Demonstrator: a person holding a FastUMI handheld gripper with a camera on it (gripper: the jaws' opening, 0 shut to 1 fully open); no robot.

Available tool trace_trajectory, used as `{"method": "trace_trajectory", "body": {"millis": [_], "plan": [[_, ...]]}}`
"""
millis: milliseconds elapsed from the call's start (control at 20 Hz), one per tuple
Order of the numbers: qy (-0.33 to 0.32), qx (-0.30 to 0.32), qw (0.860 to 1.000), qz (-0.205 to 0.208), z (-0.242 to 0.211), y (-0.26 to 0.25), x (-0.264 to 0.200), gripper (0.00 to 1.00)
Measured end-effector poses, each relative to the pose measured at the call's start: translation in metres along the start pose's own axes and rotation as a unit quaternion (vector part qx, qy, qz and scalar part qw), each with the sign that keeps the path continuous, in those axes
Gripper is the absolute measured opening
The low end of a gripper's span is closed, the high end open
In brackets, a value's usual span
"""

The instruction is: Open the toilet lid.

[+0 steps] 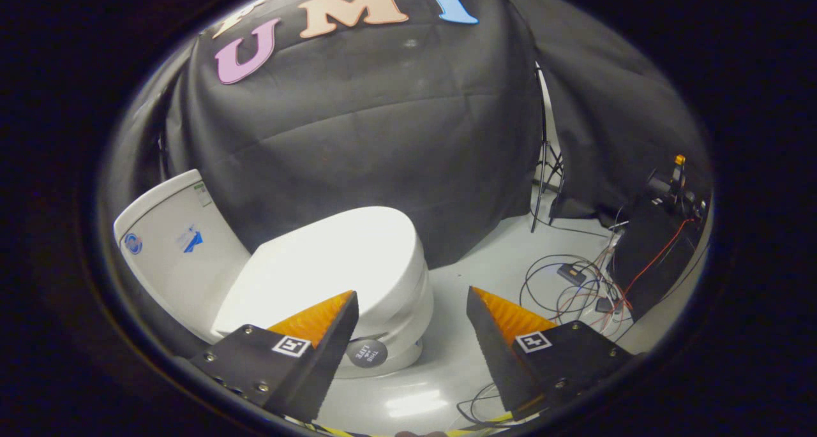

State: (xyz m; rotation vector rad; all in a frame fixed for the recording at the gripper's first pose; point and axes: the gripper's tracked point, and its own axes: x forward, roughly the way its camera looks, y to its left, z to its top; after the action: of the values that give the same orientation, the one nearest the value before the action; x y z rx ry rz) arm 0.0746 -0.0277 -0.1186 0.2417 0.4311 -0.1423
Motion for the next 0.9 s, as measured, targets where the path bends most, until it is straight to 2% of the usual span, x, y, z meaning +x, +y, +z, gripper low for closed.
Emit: {"method": "trace_trajectory", "body": {"millis": [200, 400, 500, 600, 750, 850, 900], "plan": [[0.041, 0.042, 0.998, 0.004, -0.024, 0.005, 0.015, 1.00], [0.105, 0.087, 0.990, 0.023, -0.061, 0.026, 0.019, 1.00], [0.124, 0.085, 0.988, 0.021, -0.072, 0.028, 0.020, 1.00], [0.139, 0.070, 0.988, 0.008, -0.085, 0.019, 0.022, 0.80], [0.158, 0.116, 0.980, 0.038, -0.092, 0.037, 0.019, 0.80], [0.160, 0.148, 0.974, 0.061, -0.090, 0.047, 0.022, 0.66], [0.163, 0.152, 0.972, 0.070, -0.091, 0.048, 0.022, 0.66]]}}
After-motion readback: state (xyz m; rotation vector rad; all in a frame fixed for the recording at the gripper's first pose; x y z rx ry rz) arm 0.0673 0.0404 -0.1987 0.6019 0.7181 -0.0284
